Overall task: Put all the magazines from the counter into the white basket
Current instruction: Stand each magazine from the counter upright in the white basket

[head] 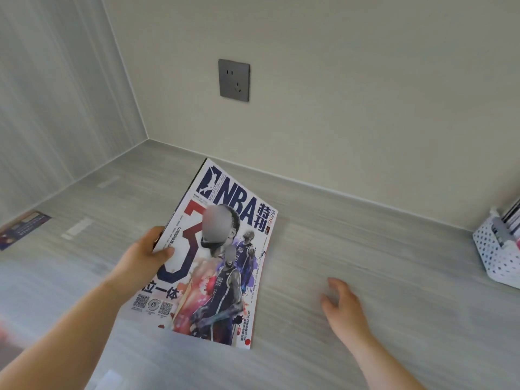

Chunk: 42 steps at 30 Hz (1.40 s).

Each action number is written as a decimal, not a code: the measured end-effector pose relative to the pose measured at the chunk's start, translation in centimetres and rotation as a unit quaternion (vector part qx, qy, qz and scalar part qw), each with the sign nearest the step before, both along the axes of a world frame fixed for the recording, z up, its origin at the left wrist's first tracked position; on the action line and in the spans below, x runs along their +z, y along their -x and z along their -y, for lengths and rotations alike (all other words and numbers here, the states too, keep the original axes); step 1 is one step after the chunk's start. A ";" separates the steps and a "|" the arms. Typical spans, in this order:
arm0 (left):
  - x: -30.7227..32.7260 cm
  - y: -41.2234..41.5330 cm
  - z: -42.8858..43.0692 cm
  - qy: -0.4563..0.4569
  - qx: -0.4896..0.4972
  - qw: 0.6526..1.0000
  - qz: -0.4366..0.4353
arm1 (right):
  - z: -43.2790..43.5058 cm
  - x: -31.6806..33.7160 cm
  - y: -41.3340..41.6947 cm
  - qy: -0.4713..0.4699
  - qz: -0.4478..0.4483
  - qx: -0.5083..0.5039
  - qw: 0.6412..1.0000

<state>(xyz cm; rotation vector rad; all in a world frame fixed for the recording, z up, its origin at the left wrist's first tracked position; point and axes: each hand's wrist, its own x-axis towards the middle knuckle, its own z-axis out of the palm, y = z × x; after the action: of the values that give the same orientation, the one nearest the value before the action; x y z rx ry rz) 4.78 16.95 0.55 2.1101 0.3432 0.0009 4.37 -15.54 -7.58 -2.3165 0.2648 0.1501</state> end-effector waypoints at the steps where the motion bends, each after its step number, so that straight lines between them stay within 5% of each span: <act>1: 0.6 0.3 0.8 0.028 -0.001 1.000 0.013 | -0.2 0.9 -0.4 -0.084 -0.016 -0.020 0.996; 5: 2.9 0.7 4.8 0.107 -0.026 0.993 0.053 | 0.6 4.4 -1.0 -0.302 -0.093 -0.008 0.949; 10: 4.4 0.4 11.6 0.196 -0.078 0.976 0.059 | 5.5 8.4 -0.8 -0.395 -0.047 0.019 0.917; 25: 5.2 -3.5 37.6 0.178 -0.239 0.952 0.075 | 28.8 14.2 3.3 -0.185 0.151 -0.135 0.962; 34: 10.1 -8.6 52.5 0.186 -0.285 0.925 0.171 | 42.4 19.2 1.5 -0.156 0.256 -0.219 0.928; 42: 10.3 -12.2 60.5 0.167 -0.277 0.930 0.173 | 49.8 20.2 -2.1 -0.095 0.312 -0.230 0.917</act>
<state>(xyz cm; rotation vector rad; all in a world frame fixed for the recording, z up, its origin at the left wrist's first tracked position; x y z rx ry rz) 16.99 -43.52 10.88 1.7587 -0.4418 -0.0149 6.51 -65.38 12.58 -1.9255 0.4320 -0.7528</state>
